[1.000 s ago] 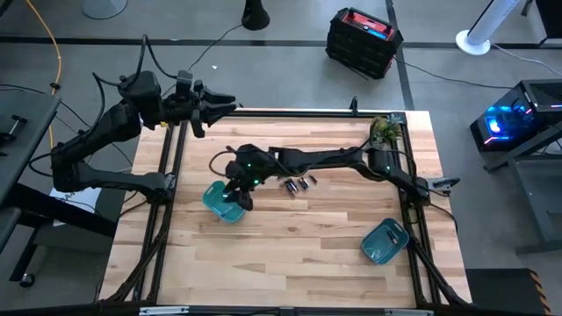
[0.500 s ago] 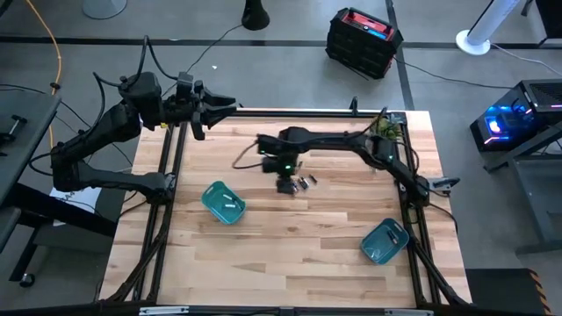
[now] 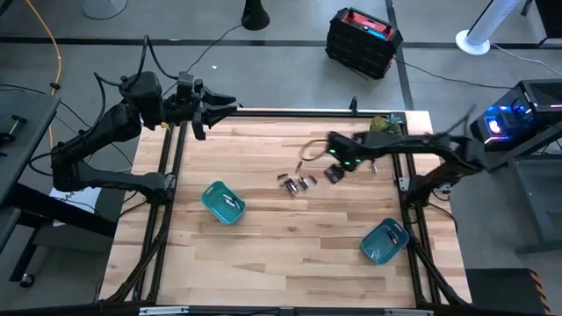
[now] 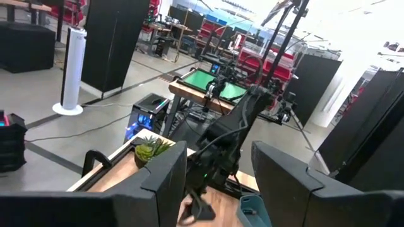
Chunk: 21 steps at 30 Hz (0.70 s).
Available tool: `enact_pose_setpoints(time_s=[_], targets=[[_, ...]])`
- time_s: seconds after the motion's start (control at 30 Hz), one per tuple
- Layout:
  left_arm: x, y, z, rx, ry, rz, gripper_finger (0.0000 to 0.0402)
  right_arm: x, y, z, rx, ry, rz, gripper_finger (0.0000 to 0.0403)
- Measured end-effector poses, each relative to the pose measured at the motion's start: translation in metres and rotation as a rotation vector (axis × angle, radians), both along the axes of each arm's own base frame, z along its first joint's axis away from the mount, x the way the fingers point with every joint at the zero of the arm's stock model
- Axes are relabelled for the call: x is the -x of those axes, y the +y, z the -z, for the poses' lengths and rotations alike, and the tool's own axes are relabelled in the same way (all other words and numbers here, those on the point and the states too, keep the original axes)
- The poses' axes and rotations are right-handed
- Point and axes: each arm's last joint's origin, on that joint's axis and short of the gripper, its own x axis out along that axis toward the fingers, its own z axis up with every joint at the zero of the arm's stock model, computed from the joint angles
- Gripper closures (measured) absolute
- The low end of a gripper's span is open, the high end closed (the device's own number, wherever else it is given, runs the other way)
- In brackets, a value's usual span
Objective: Sort batteries
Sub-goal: Put the silver battery into the green bin
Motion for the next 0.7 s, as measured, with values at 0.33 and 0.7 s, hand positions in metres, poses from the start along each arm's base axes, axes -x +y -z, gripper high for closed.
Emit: enact_pose_setpoints(time_s=[0.33,0.7], targets=[[-0.012,0.005,0.006,0.014,0.03,-0.001,0.0229,0.062,-0.016,0.028,0.118,0.149,0.469,0.0183],[-0.015,0.006,0.009,0.039,0.037,-0.001,0.0229,0.086,-0.032,0.041,0.092,0.22,0.585,0.0183]])
